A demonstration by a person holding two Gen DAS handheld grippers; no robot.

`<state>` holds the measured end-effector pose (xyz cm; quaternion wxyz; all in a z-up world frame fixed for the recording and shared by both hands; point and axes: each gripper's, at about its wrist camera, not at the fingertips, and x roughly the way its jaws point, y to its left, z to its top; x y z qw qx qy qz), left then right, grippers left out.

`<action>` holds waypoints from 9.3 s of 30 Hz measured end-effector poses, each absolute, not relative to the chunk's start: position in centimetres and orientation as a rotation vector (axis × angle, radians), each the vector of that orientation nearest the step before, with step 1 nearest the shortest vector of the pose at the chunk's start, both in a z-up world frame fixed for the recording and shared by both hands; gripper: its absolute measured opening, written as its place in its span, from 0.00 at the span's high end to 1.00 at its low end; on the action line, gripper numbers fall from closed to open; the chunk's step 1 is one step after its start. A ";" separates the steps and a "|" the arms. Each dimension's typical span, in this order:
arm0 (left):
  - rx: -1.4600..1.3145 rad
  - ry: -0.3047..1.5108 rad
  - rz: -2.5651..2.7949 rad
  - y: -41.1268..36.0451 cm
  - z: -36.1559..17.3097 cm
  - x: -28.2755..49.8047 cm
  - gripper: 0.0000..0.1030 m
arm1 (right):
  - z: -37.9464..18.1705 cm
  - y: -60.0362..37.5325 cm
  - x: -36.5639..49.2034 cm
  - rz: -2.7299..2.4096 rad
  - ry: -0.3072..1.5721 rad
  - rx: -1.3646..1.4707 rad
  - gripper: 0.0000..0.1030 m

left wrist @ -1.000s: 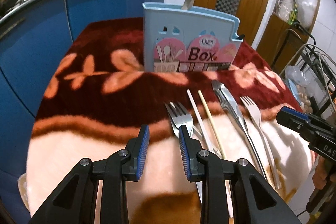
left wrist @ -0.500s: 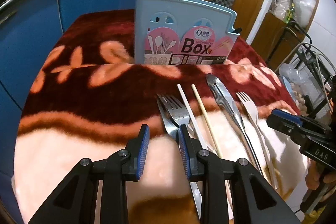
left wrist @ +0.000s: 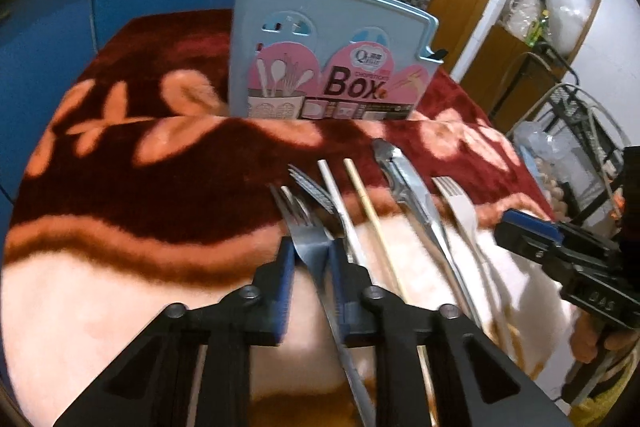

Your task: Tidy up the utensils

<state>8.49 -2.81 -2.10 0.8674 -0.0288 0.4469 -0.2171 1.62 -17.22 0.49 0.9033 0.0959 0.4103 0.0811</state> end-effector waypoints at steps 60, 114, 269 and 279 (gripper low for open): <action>-0.094 0.607 -0.386 0.3 6.1 4.7 0.99 | 7.5 -15.8 0.6 0.289 0.563 0.180 0.94; -0.050 0.403 -0.316 -2.6 9.0 20.3 0.99 | 10.5 -16.7 15.9 -0.010 0.165 -0.031 0.94; -0.124 0.949 -0.330 0.4 -1.5 9.1 0.81 | 1.0 -14.4 4.6 0.252 0.876 0.126 0.73; -0.158 1.069 -0.385 0.8 -1.7 10.8 0.82 | 0.3 -13.1 8.3 0.306 1.021 0.119 0.72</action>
